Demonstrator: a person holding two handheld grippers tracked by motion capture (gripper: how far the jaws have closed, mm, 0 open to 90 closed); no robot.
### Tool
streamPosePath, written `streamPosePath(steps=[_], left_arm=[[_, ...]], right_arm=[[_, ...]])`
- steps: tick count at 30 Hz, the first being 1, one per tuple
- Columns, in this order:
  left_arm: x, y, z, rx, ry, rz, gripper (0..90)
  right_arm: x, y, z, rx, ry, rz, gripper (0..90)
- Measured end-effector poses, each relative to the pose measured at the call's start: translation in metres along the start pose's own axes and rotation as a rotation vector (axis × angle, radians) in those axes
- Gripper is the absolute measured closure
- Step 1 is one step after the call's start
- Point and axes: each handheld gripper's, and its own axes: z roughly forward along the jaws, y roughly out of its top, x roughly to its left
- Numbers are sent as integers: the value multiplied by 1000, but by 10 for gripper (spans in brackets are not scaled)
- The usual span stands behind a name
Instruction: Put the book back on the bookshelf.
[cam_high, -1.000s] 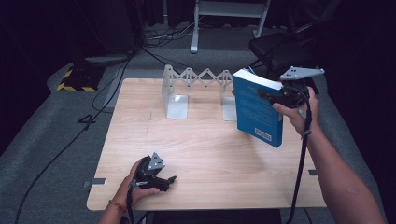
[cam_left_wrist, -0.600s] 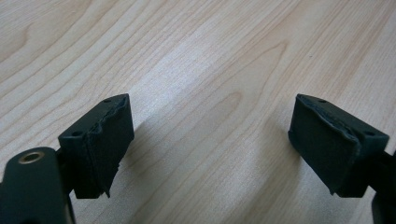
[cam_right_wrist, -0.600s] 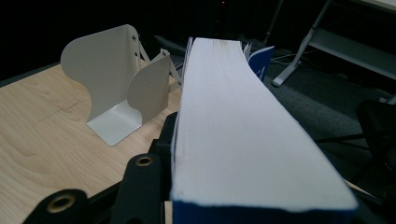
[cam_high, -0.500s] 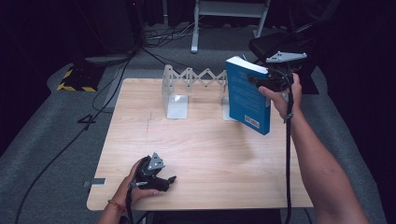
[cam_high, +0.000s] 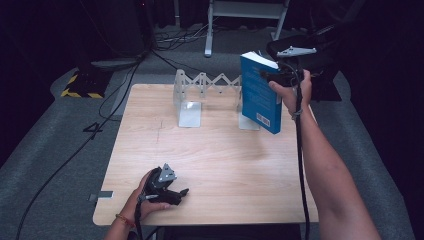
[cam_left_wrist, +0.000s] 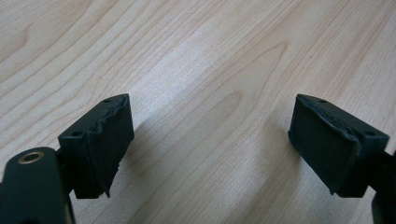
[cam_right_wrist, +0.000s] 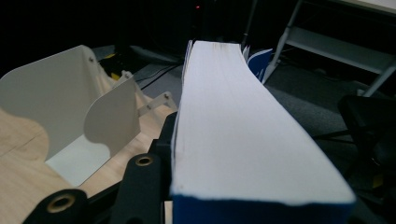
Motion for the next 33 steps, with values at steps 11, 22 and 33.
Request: streamPosePath(steps=[11, 22, 33], left_arm=[[0, 0, 0, -1, 2, -2, 146], [0, 0, 0, 0, 0, 0, 146], [0, 0, 0, -1, 1, -1, 146]], right_arm=[[1, 3, 31, -36, -101, 60, 611], [-4, -19, 42, -77, -81, 86, 609], [-10, -39, 32, -78, -56, 103, 599]])
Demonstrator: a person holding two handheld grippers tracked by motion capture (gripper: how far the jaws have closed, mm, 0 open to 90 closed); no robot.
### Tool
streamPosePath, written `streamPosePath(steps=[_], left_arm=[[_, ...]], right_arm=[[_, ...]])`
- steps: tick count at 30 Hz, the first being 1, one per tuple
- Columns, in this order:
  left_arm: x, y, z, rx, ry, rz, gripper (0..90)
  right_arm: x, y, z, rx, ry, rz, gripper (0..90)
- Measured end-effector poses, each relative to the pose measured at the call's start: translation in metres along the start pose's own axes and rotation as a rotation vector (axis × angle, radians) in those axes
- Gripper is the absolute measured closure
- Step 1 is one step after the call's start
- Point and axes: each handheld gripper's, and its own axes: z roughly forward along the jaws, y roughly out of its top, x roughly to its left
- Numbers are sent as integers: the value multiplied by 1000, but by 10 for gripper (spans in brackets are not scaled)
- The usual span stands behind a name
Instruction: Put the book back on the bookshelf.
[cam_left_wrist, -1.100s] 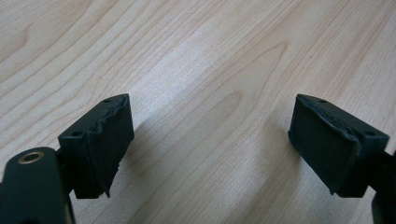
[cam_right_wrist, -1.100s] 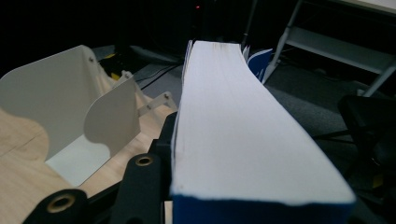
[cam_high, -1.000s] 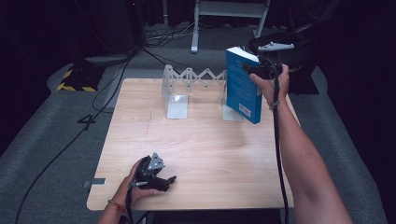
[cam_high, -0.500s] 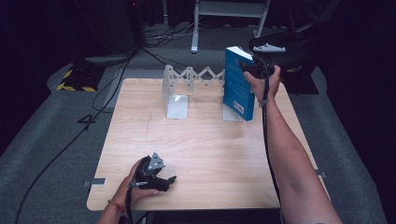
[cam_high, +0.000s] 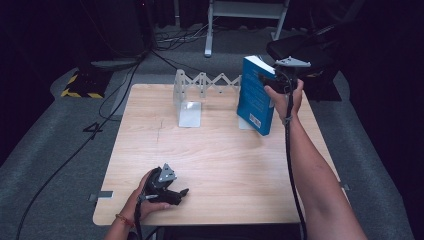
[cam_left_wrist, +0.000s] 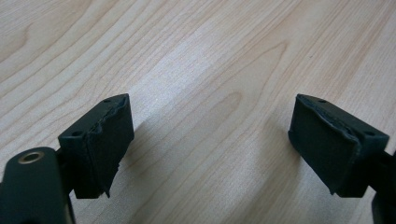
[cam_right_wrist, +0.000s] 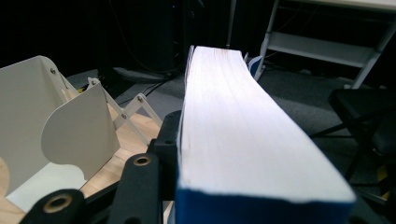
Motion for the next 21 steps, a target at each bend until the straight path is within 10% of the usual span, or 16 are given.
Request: streamPosePath(steps=[21], left_arm=[[0, 0, 0, 0, 0, 0, 146]], right_arm=[[-14, -21, -21, 47, 42, 11, 547]])
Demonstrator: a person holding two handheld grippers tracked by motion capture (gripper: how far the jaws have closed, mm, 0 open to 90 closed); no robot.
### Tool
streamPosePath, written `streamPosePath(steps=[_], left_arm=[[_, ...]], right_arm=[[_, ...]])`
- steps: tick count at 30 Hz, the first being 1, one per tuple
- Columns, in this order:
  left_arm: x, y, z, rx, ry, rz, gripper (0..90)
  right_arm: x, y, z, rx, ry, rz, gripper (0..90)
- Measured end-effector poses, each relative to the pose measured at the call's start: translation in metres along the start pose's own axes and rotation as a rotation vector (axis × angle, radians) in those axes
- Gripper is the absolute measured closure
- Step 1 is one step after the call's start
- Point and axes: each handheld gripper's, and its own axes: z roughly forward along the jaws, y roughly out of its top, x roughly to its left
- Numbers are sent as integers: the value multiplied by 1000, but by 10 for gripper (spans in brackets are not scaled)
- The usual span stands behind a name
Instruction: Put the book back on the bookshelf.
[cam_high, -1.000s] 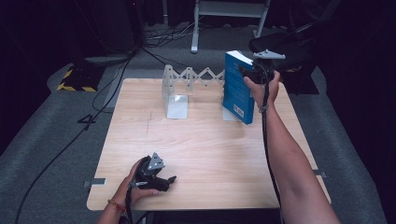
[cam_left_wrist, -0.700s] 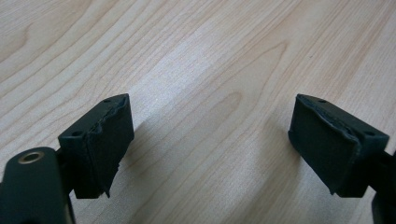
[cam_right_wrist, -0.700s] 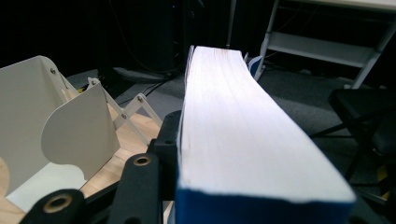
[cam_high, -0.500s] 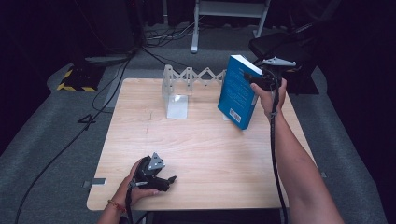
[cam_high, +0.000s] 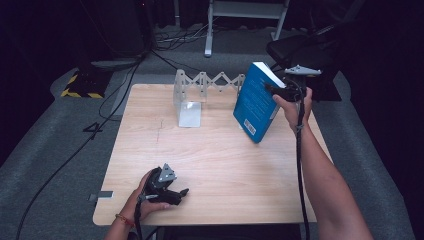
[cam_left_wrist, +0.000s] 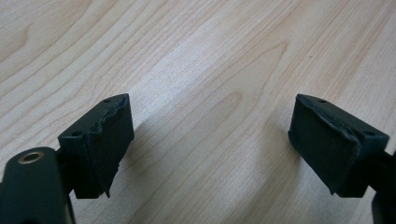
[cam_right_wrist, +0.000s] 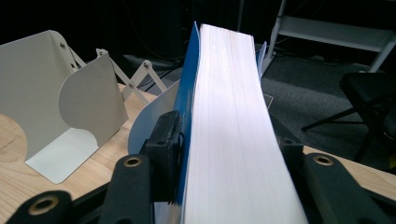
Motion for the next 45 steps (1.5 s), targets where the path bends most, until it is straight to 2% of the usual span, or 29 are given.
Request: streamPosePath(steps=[10, 14, 18, 22, 29, 33, 42, 45], left_arm=[[0, 0, 0, 1, 0, 1, 146], [0, 0, 0, 1, 2, 0, 146], [0, 0, 0, 0, 3, -2, 146], [0, 0, 0, 1, 6, 1, 146], [0, 0, 0, 1, 6, 1, 146], [0, 0, 0, 0, 6, 1, 146], [0, 0, 0, 0, 7, 1, 146], [0, 1, 0, 1, 6, 1, 146]], right_arm=[[1, -2, -6, 22, -5, -31, 522], [3, -2, -9, 49, -1, -87, 484], [3, -3, -13, 75, 1, -108, 439], [3, -4, -16, 85, 1, -144, 435], [6, -4, -24, 110, 9, -158, 385], [8, -6, -32, 97, 5, -173, 365], [11, -9, -48, 107, 34, -202, 322], [13, -11, -53, 115, 29, -221, 309]])
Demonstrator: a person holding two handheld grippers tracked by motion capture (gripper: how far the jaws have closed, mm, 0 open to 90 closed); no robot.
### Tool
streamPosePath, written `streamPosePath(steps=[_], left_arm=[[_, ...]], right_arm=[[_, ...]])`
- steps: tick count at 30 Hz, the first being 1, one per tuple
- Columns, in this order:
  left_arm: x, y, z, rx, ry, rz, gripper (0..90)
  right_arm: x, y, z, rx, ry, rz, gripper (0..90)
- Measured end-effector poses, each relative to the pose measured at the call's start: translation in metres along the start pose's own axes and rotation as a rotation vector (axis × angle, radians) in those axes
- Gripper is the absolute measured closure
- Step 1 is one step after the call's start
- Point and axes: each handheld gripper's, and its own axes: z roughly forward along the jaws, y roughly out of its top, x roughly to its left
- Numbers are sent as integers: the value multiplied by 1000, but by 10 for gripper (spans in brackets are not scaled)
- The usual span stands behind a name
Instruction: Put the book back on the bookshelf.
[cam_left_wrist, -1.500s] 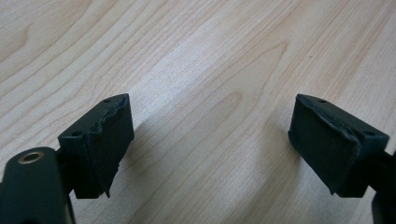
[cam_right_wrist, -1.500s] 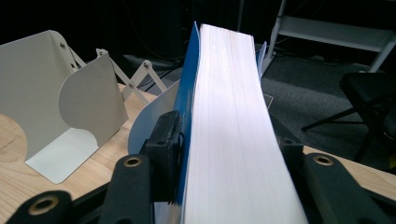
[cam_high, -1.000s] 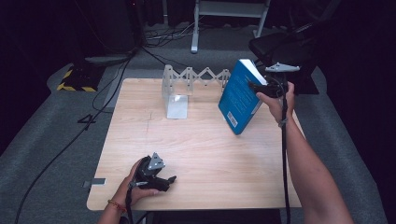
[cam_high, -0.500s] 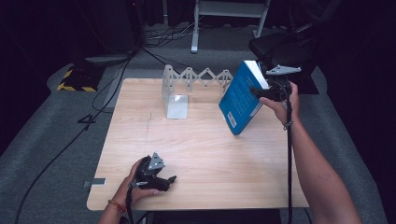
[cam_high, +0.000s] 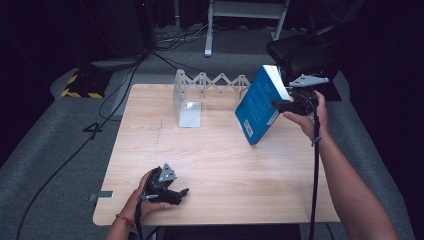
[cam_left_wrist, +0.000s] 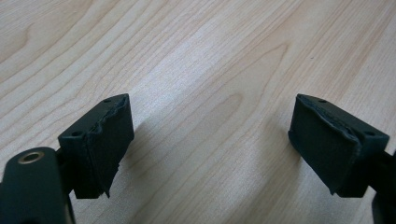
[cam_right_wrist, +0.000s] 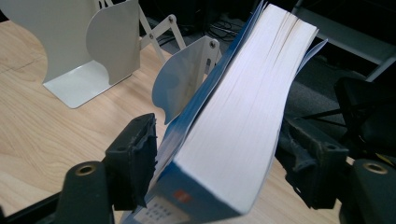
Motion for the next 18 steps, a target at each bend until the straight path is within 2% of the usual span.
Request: streamPosePath(steps=[11, 18], left_arm=[[0, 0, 1, -4, -3, -4, 146], [1, 0, 1, -4, -8, -2, 146]], right_arm=[[-1, -18, -16, -14, 31, -10, 294], [1, -36, -26, -10, 85, -72, 297]])
